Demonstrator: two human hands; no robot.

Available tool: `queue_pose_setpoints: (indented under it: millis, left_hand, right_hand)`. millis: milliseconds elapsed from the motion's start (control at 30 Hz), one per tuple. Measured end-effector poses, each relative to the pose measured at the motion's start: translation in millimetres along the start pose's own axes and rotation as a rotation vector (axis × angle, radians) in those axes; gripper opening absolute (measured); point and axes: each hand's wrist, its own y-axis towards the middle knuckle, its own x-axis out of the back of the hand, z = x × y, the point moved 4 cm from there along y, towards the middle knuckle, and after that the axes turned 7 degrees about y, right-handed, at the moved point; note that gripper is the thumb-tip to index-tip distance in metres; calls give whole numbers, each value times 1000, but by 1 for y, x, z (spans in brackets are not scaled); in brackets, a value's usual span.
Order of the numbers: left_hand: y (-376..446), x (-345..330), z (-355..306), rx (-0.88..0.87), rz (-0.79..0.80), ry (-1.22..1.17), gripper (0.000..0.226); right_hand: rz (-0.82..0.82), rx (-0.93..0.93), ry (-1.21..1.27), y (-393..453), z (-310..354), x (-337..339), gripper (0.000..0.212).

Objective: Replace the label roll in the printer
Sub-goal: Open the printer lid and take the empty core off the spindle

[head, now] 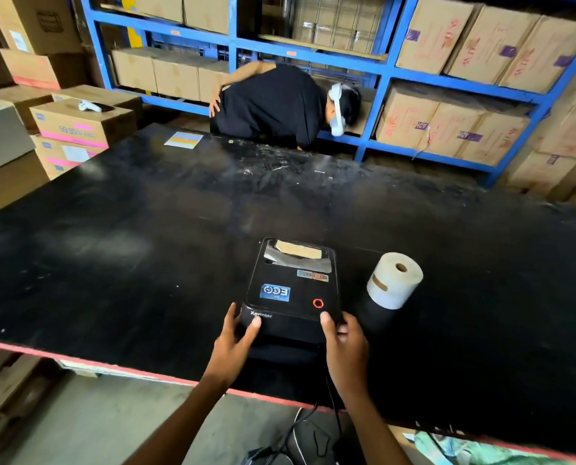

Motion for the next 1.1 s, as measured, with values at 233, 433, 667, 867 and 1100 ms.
queue_pose_setpoints:
  millis: [233,433,667,867,1100]
  left_hand:
    - [5,15,21,-35,-82,253,33]
    - [10,11,22,-53,-42,225,27]
    - [12,13,22,-68,-24,217,13]
    - [11,14,20,-80,13,217,13]
    - [15,14,28,-77,25,178,27]
  right_hand:
    - [-62,-197,163,60,68,-1,48]
    - [9,-231,559,90,99,-1,51]
    - [292,-169,423,129,113,-27,65]
    - [410,-118,340,152,101,-26,59]
    - [285,56,-34,125,44,-30,48]
